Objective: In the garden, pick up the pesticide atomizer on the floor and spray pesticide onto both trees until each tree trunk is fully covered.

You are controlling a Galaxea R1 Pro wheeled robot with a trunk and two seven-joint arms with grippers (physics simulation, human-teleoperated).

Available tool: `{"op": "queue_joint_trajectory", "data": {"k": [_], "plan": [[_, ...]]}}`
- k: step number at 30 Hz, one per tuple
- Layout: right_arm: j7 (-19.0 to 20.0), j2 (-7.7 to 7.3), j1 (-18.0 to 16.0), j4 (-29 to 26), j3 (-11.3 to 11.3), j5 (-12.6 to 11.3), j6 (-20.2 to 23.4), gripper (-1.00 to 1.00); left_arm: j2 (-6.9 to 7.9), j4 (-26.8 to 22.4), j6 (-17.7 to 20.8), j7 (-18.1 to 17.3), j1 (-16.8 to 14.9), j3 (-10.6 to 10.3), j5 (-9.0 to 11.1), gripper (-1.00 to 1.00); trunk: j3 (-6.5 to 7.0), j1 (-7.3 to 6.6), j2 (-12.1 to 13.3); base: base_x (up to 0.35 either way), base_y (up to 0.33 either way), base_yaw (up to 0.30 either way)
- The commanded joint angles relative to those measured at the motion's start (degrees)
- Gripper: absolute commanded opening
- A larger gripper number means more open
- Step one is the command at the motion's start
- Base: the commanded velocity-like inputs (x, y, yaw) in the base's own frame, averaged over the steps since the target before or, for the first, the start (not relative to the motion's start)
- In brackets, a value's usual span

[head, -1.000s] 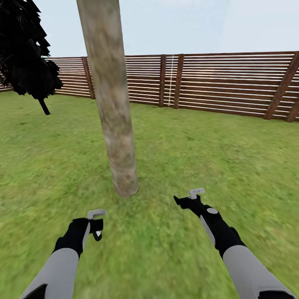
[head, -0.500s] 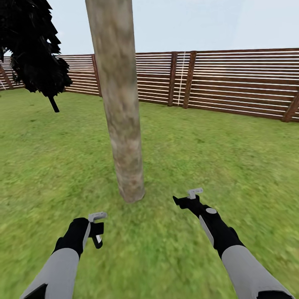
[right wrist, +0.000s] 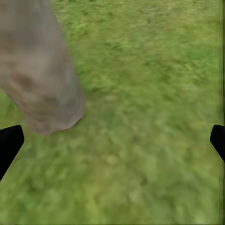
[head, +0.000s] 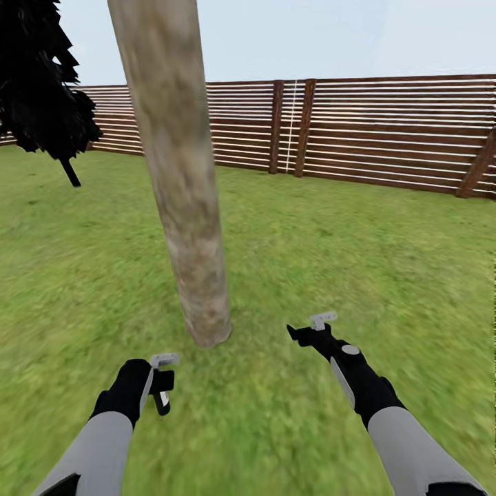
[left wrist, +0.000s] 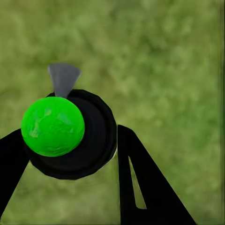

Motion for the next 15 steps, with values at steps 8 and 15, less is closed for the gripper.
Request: {"op": "queue_joint_trajectory", "data": {"k": [8,15], "plan": [[0.1,0.00,0.0,0.0,0.1,0.1,0.3,1.00,-0.07,0.0,-0.3,-0.6,0.3,0.2,-0.5,-1.00,-0.14,0.03,0.0,0.169,0.031,-0.044],[0.2,0.00,0.0,0.1,0.0,0.1,0.2,1.00,-0.48,0.8,-0.5,-0.8,0.3,0.5,-0.4,-1.00,-0.14,0.03,0.0,0.041,0.000,-0.096]]}}
